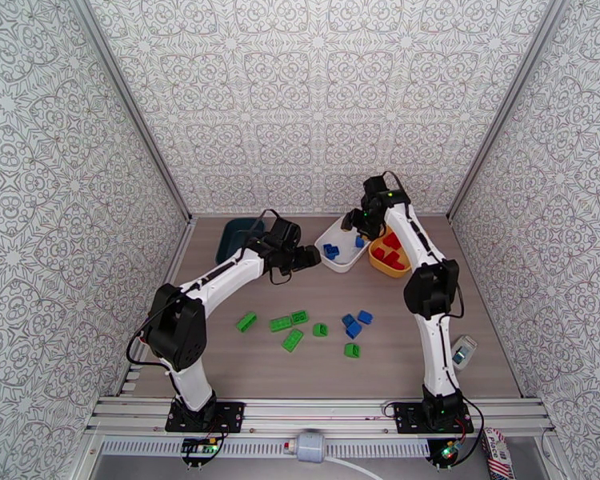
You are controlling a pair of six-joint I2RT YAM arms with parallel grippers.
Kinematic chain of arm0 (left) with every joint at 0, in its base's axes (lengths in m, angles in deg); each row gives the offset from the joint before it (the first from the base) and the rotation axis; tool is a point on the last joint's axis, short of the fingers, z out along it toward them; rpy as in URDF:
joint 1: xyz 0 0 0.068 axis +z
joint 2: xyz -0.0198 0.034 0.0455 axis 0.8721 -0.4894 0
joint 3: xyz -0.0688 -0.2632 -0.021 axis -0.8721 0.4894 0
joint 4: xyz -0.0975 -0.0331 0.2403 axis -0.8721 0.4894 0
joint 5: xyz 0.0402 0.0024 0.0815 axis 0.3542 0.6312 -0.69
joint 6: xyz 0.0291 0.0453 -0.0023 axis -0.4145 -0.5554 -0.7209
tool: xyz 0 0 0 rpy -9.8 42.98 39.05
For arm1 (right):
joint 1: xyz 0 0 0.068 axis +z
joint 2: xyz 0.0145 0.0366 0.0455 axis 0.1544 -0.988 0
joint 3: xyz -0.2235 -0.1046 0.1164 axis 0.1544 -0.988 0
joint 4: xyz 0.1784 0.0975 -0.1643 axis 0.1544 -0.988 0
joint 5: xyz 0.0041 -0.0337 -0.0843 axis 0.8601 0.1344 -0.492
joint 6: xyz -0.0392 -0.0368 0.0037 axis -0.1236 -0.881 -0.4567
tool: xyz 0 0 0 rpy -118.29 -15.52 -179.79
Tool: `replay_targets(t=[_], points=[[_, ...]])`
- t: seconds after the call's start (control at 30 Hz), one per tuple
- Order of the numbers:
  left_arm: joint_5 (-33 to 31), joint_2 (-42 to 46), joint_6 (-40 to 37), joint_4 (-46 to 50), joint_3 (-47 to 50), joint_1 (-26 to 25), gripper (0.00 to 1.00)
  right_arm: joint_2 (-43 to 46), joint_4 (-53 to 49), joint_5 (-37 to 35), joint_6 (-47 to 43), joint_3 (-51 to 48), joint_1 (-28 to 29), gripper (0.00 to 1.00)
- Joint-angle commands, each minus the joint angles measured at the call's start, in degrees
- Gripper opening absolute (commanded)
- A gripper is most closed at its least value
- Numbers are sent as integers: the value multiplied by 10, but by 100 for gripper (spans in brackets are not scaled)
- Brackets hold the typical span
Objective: Sort the legos into containers by color
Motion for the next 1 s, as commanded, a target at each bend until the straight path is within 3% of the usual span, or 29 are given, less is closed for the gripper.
replay_targets(t=[0.0, 0.37, 0.67, 0.97], points=[[-9, 16, 7, 14, 20, -6, 78, 87, 16, -5, -18, -90, 3, 66], [-55, 20, 48, 49, 50, -47, 76, 274, 75, -35, -69, -430, 54, 68], [-73, 56, 78, 42, 105, -67, 76, 376, 111, -27, -29, -620, 142, 70], [-92, 88, 91, 37, 139, -84, 76, 418, 161, -1, 26, -739, 196, 70]])
